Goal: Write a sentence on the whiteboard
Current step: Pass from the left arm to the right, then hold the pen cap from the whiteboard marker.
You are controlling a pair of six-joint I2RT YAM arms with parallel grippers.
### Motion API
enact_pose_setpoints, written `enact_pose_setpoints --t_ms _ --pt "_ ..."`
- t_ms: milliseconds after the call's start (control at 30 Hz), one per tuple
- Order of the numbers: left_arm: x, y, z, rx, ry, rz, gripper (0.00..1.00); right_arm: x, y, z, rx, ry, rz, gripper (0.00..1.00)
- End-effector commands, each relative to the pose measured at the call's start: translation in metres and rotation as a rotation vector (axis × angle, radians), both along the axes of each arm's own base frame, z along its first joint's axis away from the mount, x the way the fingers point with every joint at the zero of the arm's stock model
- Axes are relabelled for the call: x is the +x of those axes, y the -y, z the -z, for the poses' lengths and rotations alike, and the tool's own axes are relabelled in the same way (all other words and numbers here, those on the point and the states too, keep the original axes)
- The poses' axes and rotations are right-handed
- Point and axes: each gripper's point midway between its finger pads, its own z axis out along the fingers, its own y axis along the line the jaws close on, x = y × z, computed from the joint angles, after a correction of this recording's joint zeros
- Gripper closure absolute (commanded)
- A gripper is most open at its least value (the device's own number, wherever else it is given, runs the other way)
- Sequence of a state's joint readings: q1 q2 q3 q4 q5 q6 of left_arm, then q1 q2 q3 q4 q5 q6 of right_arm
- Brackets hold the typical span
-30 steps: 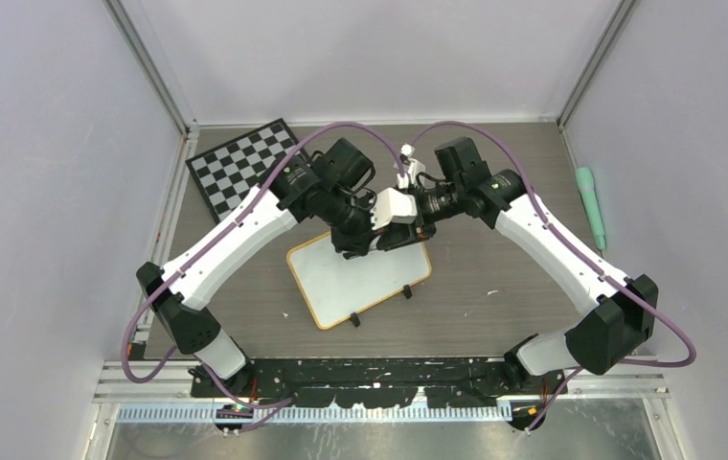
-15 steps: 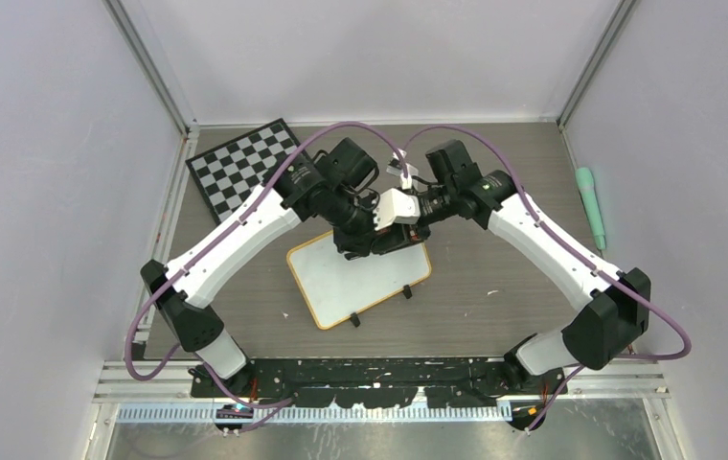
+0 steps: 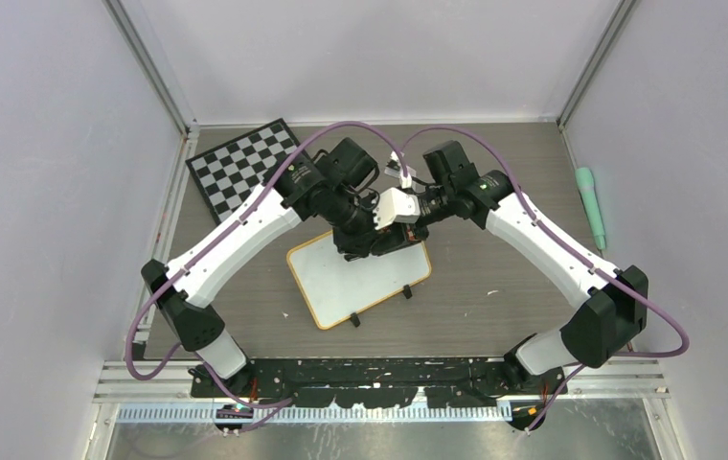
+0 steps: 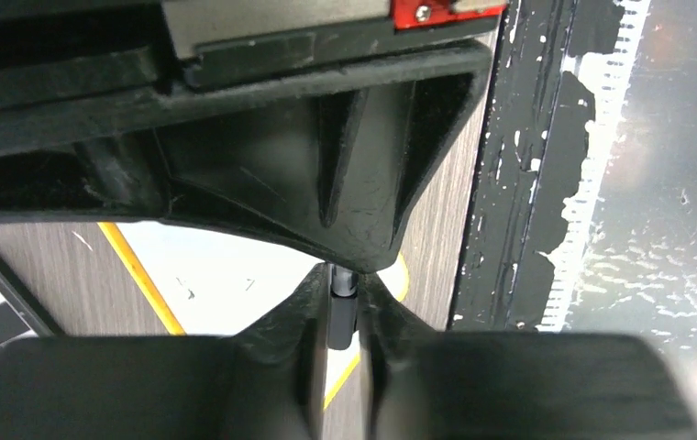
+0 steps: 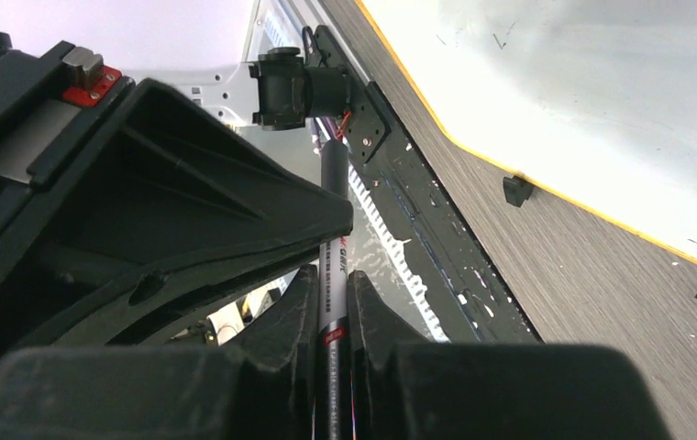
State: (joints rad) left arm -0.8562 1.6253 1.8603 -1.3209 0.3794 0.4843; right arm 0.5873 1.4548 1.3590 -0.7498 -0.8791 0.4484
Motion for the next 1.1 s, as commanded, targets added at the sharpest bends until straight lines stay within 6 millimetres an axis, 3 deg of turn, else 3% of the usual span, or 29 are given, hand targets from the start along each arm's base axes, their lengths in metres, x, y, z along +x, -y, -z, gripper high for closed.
enact_pose_setpoints --t_ms 0,67,133,267,367,533,667,833,967,1067 --pt "0.0 0.004 -0.016 -0.055 0.026 0.002 0.65 0.003 -0.003 -0.022 0.057 0.062 -0.016 1.0" --pt "-0.004 -0.004 -0.02 -0.078 0.024 0.006 0.39 0.009 0.003 -0.022 0.056 0.065 0.008 1.0" --pt "-0.001 -0.012 -0.027 -0.116 0.023 -0.024 0.2 0.014 0.01 -0.024 0.061 0.07 0.026 1.0" --pt "0.012 -0.03 -0.05 -0.26 -0.029 -0.135 0.02 0.022 0.022 -0.034 0.082 0.091 0.057 1.0" --pt "0.032 -0.043 -0.067 -0.405 -0.042 -0.281 0.0 0.032 0.034 -0.036 0.035 0.137 0.114 1.0" --pt "0.054 -0.07 -0.084 -0.548 0.116 -0.479 0.0 0.052 0.067 -0.036 -0.184 0.247 0.263 1.0" --pt "0.063 -0.087 -0.079 -0.557 0.099 -0.643 0.0 0.048 0.07 -0.057 -0.086 0.278 0.227 1.0" --pt "0.054 -0.094 -0.059 -0.533 0.11 -0.626 0.0 0.049 0.076 -0.066 -0.05 0.316 0.227 1.0" --pt "0.039 -0.094 -0.045 -0.507 0.086 -0.557 0.0 0.028 0.065 -0.079 0.052 0.306 0.145 1.0" --pt "0.018 -0.081 -0.04 -0.54 -0.019 -0.464 0.0 0.012 0.053 -0.079 0.079 0.27 0.087 1.0"
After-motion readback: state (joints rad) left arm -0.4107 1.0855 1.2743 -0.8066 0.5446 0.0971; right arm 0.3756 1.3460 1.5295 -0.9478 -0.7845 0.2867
